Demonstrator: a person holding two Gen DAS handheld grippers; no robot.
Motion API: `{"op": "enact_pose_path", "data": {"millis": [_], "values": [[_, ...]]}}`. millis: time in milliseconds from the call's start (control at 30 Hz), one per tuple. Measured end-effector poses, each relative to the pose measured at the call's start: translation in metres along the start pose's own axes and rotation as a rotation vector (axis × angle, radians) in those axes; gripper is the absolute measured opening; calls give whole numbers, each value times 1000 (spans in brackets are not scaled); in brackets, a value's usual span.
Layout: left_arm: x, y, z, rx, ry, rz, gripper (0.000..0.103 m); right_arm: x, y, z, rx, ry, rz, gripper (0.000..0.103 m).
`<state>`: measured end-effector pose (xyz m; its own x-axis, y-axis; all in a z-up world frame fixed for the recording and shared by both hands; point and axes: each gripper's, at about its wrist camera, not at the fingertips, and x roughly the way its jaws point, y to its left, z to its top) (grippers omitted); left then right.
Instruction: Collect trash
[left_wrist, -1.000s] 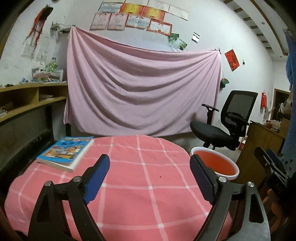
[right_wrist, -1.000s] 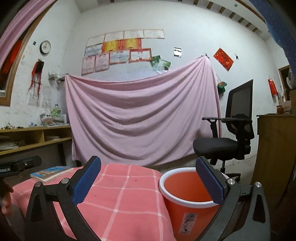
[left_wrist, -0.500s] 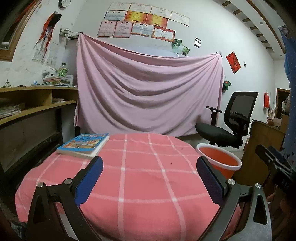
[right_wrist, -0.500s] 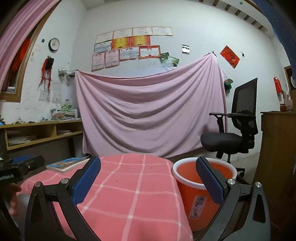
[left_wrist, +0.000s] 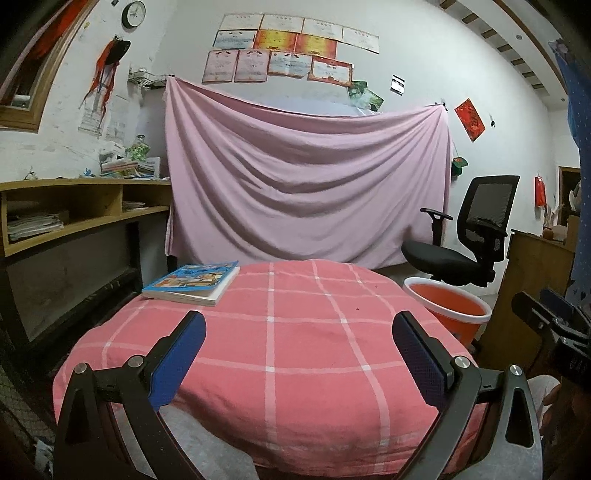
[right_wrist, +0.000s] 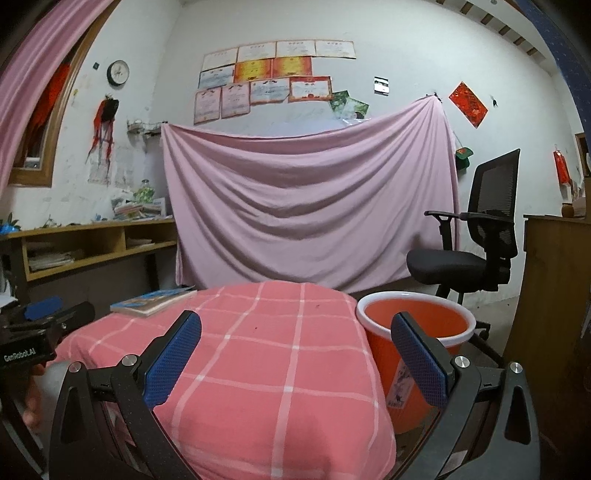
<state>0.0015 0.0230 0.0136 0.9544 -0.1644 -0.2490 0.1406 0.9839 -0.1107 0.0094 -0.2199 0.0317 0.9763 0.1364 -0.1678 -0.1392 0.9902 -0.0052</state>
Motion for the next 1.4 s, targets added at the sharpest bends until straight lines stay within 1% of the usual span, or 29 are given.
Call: {"op": "enact_pose_path", "data": {"millis": [267, 533, 633, 800, 1067, 1400], "values": [[3, 1, -2, 8, 8, 10, 99, -2, 7, -2, -24, -4, -31, 103], [10, -3, -8, 56, 30, 37, 99, 6, 8, -7, -44, 31, -68, 103], [13, -6, -10, 70, 45, 35, 99, 7, 6, -8, -41, 38, -71, 103], [16, -4, -11, 62, 53, 34, 99, 7, 5, -8, -39, 43, -73, 103], [15, 2, -10, 42, 53, 35, 99, 7, 5, -8, -41, 41, -73, 103], [15, 4, -8, 52, 48, 28, 99, 7, 4, -8, -42, 42, -72, 103]]}}
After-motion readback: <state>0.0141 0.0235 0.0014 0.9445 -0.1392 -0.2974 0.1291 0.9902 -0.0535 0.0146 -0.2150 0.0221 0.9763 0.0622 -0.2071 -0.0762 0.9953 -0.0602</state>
